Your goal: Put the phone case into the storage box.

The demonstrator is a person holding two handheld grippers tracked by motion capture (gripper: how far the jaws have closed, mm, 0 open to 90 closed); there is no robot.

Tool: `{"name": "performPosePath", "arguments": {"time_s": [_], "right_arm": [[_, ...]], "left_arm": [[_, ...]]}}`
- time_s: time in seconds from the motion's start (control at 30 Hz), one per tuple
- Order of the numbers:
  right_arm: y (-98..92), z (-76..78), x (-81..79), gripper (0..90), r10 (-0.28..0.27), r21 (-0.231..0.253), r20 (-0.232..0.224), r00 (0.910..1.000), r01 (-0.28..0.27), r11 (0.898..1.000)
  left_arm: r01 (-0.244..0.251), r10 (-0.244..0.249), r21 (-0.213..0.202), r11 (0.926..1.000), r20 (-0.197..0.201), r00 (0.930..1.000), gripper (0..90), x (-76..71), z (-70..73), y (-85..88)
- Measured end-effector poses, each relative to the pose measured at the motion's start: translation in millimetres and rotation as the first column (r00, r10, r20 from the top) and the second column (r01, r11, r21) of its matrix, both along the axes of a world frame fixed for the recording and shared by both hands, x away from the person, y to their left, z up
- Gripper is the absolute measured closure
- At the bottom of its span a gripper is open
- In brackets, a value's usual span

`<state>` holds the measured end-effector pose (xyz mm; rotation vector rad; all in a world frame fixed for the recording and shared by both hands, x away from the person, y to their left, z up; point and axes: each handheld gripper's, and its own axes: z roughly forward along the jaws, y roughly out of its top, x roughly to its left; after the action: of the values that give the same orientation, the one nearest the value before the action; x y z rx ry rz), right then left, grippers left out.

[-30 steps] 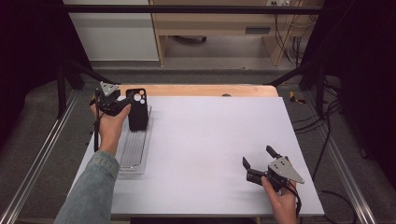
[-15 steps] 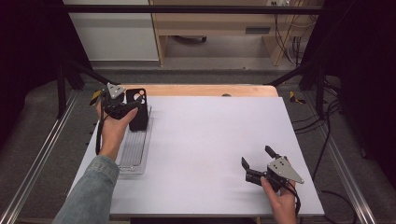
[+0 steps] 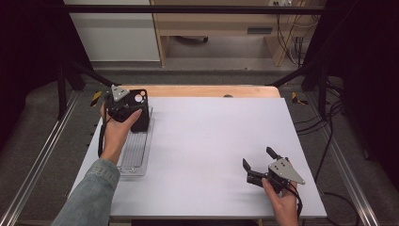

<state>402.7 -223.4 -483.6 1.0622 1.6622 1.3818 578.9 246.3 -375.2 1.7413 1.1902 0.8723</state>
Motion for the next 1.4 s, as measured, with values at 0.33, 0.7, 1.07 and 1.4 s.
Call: {"name": "performPosePath", "arguments": {"time_s": [0.33,0.7,1.07,1.4], "right_arm": [[0.3,-0.5,0.1,4.4,-0.001,0.002,-0.004,1.0000,0.001,1.000],[0.9,-1.1,0.1,4.3,0.004,-0.003,-0.005,1.0000,-0.004,1.000],[1.5,-1.3,-0.1,4.3,0.005,-0.005,-0.008,1.0000,-0.005,1.000],[0.4,-1.2,-0.6,4.3,0.003,-0.005,-0.007,1.0000,-0.003,1.000]], "left_arm": [[0.015,-0.015,-0.035,0.9993,0.001,0.9999,9.1,-2.8,-1.9,3.1],[0.035,-0.034,-0.058,0.9977,0.021,0.9992,7.5,-13.2,1.1,1.5],[0.080,-0.077,-0.065,0.9947,0.041,0.9962,7.1,-25.1,7.4,-1.6],[0.139,-0.137,-0.025,0.9900,0.047,0.9894,3.9,-33.8,8.1,-16.4]]}}
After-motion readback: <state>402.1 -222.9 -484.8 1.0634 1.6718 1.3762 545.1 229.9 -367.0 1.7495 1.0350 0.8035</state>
